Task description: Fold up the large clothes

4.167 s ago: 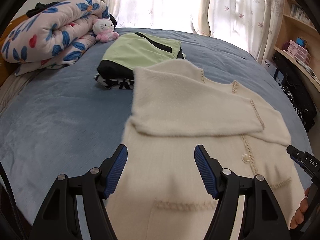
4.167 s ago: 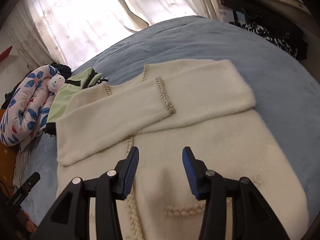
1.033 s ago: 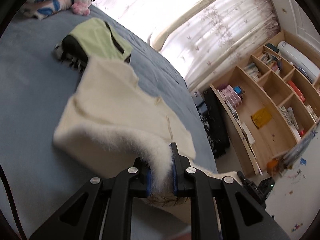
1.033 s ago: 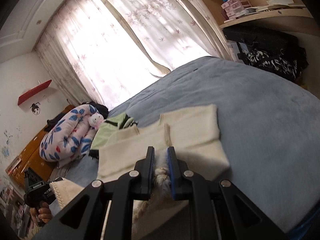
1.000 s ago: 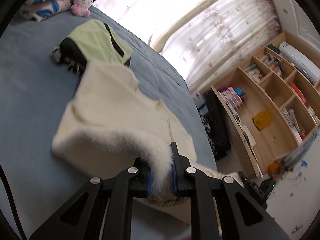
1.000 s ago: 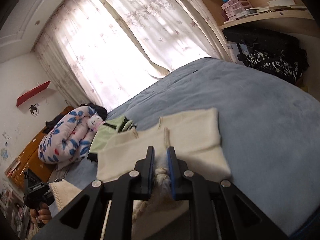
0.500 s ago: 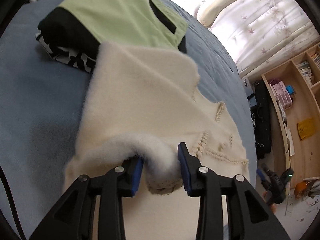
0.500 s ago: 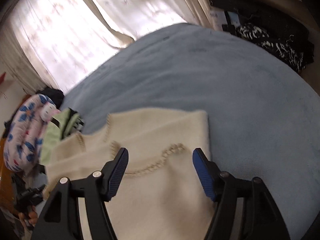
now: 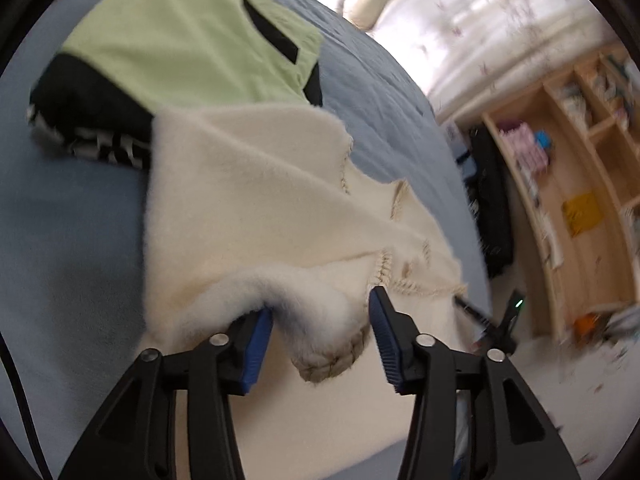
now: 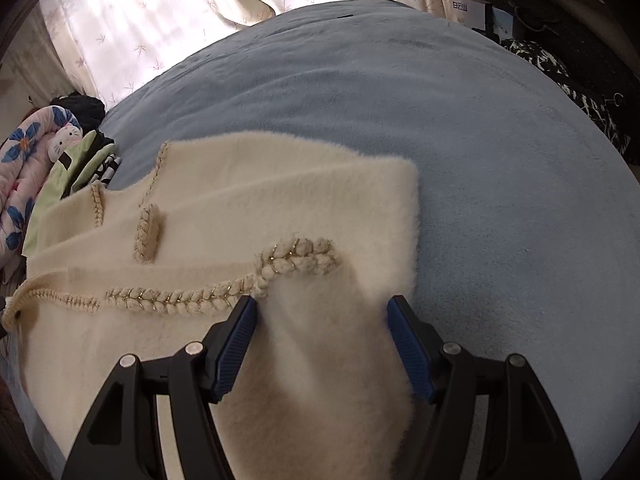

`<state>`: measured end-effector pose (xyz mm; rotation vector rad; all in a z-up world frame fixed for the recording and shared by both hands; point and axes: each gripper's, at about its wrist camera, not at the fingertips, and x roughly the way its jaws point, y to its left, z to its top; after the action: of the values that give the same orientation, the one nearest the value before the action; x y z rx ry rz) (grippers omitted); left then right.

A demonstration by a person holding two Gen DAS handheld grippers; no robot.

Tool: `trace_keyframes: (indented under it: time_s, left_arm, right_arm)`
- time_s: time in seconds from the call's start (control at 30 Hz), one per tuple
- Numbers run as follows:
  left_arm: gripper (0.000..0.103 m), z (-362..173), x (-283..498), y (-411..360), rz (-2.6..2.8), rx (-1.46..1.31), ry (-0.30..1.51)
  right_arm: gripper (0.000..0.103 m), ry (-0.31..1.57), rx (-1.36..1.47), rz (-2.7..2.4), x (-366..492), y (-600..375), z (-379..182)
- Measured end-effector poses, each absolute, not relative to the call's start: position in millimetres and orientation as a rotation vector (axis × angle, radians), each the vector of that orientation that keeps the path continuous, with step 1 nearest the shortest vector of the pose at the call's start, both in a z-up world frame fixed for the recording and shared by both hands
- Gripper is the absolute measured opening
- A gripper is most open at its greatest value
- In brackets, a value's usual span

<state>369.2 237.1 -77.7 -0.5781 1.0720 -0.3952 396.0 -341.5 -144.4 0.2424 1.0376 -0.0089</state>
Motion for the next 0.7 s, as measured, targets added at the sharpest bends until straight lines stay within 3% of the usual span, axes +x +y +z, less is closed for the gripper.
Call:
trace_keyframes:
  time_s: [0.07, 0.27, 0.5, 0.57, 0.63, 0.7]
  left_arm:
    - [0.072, -70, 367, 232, -0.381, -0.496, 1.072]
    - [0.087, -37, 353, 246, -0.403, -0.482, 0.916]
    - [0.084, -63, 360, 227, -0.337, -0.179, 0.922]
    - [0.065, -76, 370, 216, -0.327, -0.090, 0.939]
    - [0.054, -87, 379, 211, -0.322, -0.039, 0.960]
    - [0.053, -95, 386, 208, -0.303, -0.001, 0.967]
  right_arm:
    - [0.069, 1.031, 0.257, -0.006, 395, -344, -145]
    - [0.072, 1.029, 0.242, -0.012, 396, -341, -147]
    - [0.073, 1.024, 0.223, -0.008, 397, -340, -148]
    - [0.073, 1.024, 0.218, -0.006, 398, -340, -148]
    - [0.073, 1.021, 0.204, -0.006, 398, -339, -148]
    - [0.072, 1.017, 0.198, -0.008, 398, -337, -148]
